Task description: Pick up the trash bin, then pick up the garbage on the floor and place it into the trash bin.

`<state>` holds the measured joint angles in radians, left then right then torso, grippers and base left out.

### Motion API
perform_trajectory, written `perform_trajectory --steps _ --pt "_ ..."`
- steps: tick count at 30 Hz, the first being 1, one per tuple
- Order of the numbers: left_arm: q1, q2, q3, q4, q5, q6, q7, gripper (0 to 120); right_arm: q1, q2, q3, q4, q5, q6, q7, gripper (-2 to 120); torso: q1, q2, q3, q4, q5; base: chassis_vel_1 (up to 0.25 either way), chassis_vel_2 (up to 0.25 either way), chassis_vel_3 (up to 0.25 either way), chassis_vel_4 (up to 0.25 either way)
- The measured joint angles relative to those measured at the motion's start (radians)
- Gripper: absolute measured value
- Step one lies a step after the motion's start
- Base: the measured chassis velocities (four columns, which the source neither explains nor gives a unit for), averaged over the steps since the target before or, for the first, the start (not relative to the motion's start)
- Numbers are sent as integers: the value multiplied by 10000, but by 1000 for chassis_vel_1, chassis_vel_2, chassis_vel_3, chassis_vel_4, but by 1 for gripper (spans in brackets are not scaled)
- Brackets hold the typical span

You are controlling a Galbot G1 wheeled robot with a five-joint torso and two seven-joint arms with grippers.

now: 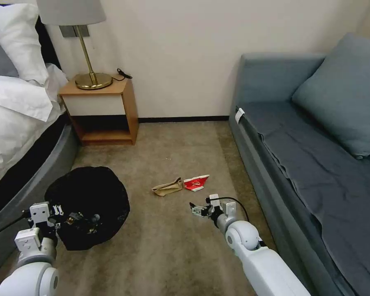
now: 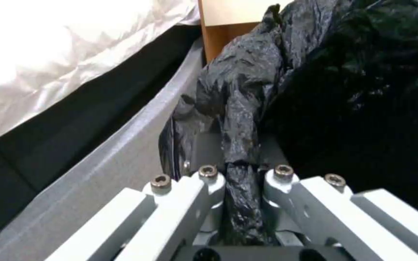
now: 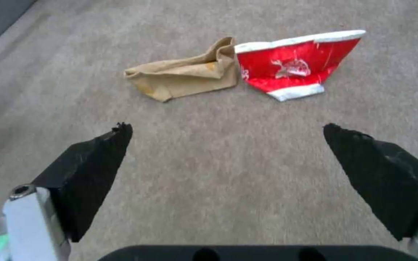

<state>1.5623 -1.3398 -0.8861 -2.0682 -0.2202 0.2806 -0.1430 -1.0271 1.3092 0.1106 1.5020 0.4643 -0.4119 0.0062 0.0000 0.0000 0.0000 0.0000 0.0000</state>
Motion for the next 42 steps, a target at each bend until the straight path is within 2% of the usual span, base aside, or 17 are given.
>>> perform_trajectory --steps 14,42 --pt "-147 1 49 249 15 -36 20 4 160 14 -146 -273 -81 8 -50 100 0 -1 0 0 0 -80 82 74 -85" --pt "-680 348 84 808 -49 -18 149 4 1001 91 -989 -1117 -756 99 -337 100 0 -1 0 0 0 -78 76 79 -76"
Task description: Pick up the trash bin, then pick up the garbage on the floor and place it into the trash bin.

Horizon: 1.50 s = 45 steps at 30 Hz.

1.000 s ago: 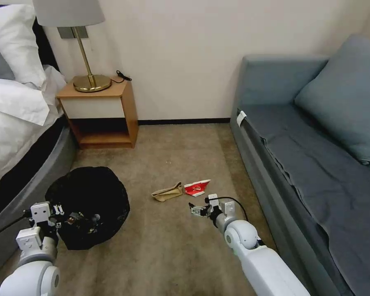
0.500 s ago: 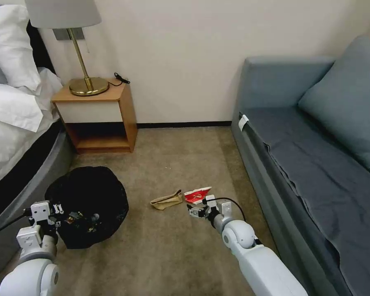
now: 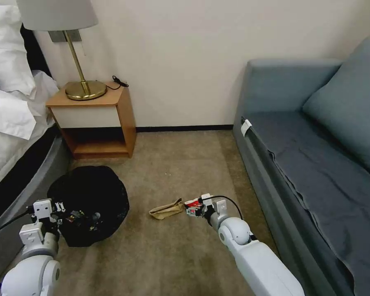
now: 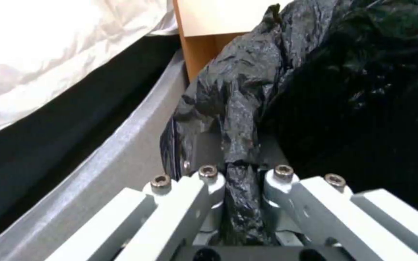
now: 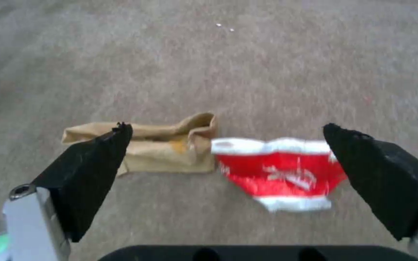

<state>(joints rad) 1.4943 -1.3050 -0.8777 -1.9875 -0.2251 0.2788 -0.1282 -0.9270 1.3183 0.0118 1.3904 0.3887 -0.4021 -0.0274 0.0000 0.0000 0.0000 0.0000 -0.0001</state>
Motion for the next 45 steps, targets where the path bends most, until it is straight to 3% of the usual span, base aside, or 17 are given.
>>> perform_trajectory --steps 20,34,39,45 --pt "-261 19 38 412 13 25 52 4 964 -417 -897 -530 -740 200 -511 100 -1 0 0 0 2 -87 94 86 -90" --pt "-728 61 276 748 199 70 109 4 1740 -1972 -2240 -555 -718 244 -1183 100 0 0 0 0 4 -87 92 89 -88" --pt "-832 51 351 933 240 71 129 4 1994 -2886 -3115 -328 -1423 487 -1834 100 0 0 0 -1 1 -77 95 92 -89" --pt "-896 31 421 1082 288 62 141 4 2306 -3331 -3919 -106 -1709 573 -2371 100 0 0 0 -1 2 -19 17 17 -22"
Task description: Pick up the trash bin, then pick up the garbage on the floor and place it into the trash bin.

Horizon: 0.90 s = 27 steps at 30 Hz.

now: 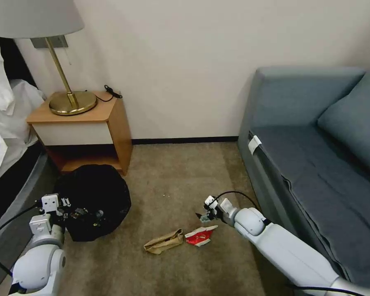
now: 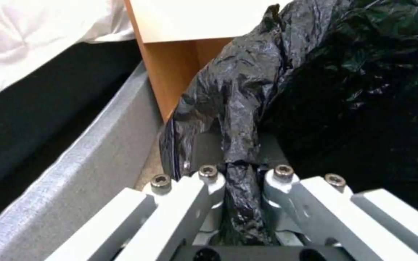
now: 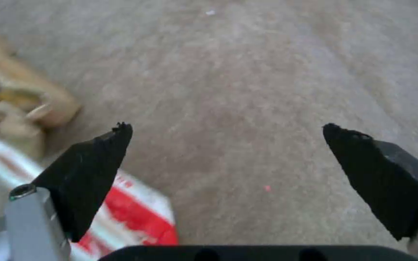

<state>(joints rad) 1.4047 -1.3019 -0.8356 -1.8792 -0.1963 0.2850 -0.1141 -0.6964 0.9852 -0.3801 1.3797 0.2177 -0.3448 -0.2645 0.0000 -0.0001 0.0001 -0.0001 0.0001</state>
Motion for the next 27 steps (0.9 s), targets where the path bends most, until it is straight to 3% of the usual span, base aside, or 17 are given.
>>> perform_trajectory --steps 6,18,27 --pt "-45 -2 53 118 54 -17 86 4 595 -242 -1155 136 -210 90 -798 100 0 0 -1 1 -1 0 0 0 0" --pt "-12 33 52 208 70 -73 132 4 1007 -263 -1887 -384 -938 517 -2056 100 0 0 -1 1 -1 0 0 0 0" --pt "-73 -106 116 356 155 -144 154 4 1013 460 -1850 -2060 -1959 1074 -2524 100 0 0 -1 1 -1 0 0 0 0"
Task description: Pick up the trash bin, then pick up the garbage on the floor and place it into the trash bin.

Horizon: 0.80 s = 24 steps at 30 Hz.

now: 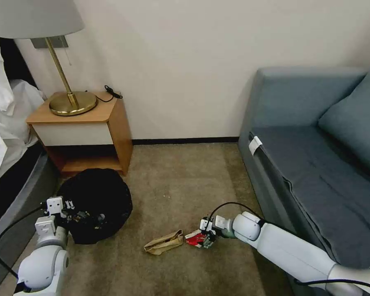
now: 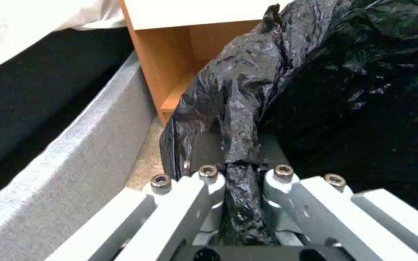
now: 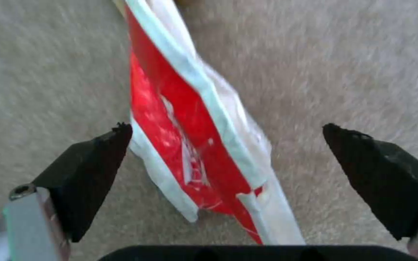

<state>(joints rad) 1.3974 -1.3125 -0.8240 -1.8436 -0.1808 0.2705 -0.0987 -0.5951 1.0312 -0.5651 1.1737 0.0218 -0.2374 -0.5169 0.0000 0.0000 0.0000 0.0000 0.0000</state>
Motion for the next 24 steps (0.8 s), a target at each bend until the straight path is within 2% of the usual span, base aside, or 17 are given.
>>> perform_trajectory --steps 5,7,9,13,14,18,20,23,24 --pt "10 -18 -3 61 24 -36 0 4 13 415 99 -826 -354 252 -79 99 0 0 0 0 0 0 0 0 0" --pt "27 -16 -24 95 29 -53 1 4 16 622 196 -1159 -450 351 -109 93 0 0 0 0 -1 0 0 0 0" --pt "28 -15 -25 98 29 -54 0 4 15 656 215 -1204 -462 365 -113 93 0 0 0 0 -1 0 0 0 0" --pt "38 -5 -49 126 30 -72 1 4 15 973 430 -1560 -550 476 -146 68 0 0 0 1 -1 0 0 0 0" --pt "38 -5 -49 126 30 -72 1 4 15 973 430 -1560 -550 476 -146 68 0 0 0 1 -1 0 0 0 0" --pt "32 9 -64 183 31 -91 17 4 48 1092 539 -1651 -563 529 -149 50 0 0 0 1 -1 0 0 0 0" --pt "28 14 -64 196 31 -94 21 4 49 1103 556 -1651 -559 536 -146 47 0 0 0 0 -1 0 0 0 0" --pt "-1 45 -64 217 30 -99 24 4 29 1160 672 -1648 -553 556 -137 32 0 0 0 1 -1 0 0 0 0" --pt "-1 45 -64 217 30 -99 24 4 29 1160 672 -1648 -553 556 -137 32 0 0 0 1 -1 0 0 0 0"
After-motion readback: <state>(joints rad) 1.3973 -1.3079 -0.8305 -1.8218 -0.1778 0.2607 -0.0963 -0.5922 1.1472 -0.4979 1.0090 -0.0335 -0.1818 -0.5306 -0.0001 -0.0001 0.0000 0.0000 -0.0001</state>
